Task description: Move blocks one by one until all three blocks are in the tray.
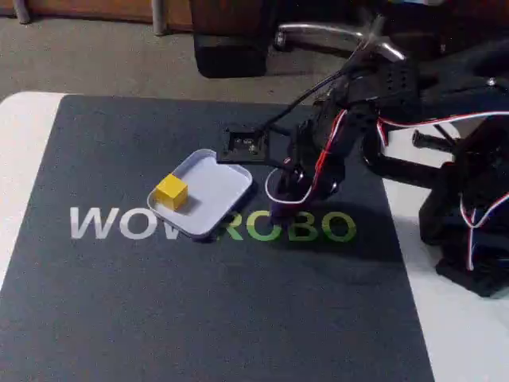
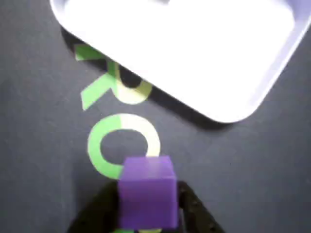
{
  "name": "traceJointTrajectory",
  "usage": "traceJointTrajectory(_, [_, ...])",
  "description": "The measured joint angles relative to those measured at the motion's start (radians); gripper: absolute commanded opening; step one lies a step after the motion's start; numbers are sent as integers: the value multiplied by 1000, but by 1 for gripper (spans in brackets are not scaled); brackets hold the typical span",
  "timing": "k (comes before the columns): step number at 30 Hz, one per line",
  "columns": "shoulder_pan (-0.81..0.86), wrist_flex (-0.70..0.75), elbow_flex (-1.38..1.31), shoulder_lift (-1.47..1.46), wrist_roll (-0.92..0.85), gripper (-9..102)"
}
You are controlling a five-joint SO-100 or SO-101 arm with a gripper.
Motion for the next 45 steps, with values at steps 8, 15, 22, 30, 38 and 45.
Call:
traceJointTrajectory(8, [-2,-20,-31,0,106,-1])
traceJointTrajectory(15, [-35,-43,-152,0,331,-6])
traceJointTrajectory(22, [-35,-46,-330,-83,523,-6])
traceJointTrajectory(30, [38,-46,-485,-221,581,-4])
traceJointTrajectory(38, [94,-51,-495,-239,558,-2])
traceJointTrajectory(45, [106,-51,-497,-249,540,3])
